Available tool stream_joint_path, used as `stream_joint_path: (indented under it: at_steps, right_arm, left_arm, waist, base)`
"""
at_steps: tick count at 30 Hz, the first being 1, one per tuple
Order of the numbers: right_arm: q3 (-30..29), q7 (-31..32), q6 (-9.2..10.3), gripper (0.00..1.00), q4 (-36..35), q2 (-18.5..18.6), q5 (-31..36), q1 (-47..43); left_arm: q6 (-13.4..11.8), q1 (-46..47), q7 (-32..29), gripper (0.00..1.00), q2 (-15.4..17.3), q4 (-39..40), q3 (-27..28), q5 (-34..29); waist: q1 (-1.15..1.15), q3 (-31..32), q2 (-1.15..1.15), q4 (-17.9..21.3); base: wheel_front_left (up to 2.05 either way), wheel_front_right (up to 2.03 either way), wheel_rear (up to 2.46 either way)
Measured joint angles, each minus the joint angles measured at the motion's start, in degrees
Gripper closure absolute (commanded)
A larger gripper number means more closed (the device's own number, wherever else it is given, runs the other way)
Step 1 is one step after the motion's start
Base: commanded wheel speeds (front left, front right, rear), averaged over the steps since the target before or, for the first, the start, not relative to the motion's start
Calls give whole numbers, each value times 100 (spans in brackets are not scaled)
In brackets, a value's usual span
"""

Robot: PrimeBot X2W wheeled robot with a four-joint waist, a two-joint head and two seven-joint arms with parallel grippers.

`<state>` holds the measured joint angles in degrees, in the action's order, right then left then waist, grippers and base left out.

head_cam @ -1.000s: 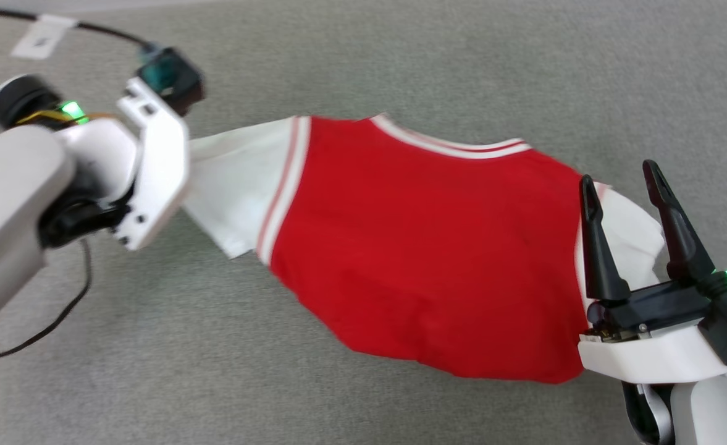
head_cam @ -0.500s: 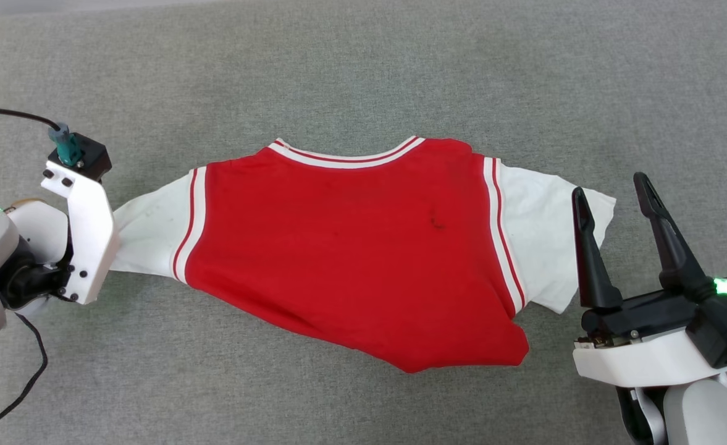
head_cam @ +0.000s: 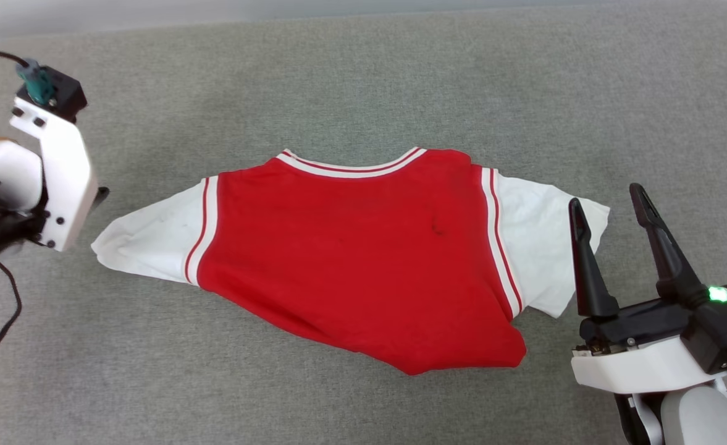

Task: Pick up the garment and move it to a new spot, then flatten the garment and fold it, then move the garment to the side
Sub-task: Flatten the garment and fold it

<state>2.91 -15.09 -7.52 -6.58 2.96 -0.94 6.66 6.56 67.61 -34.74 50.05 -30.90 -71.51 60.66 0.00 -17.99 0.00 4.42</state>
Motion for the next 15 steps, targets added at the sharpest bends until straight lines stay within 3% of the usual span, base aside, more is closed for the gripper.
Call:
stream_joint_path:
  at_steps: [9,15]
  right_arm:
    - [33,0,1,0,-62,3,16,101]
    - [32,0,1,0,-68,3,15,162]
  left_arm:
    - [19,-115,-834,0,149,174,-68,147]
    - [-54,-426,-902,0,121,99,-77,48]
  waist:
    - [0,-219,0,170]
    - [0,-368,0,284]
  base:
    - [0,0,0]
    - [0,0,0]
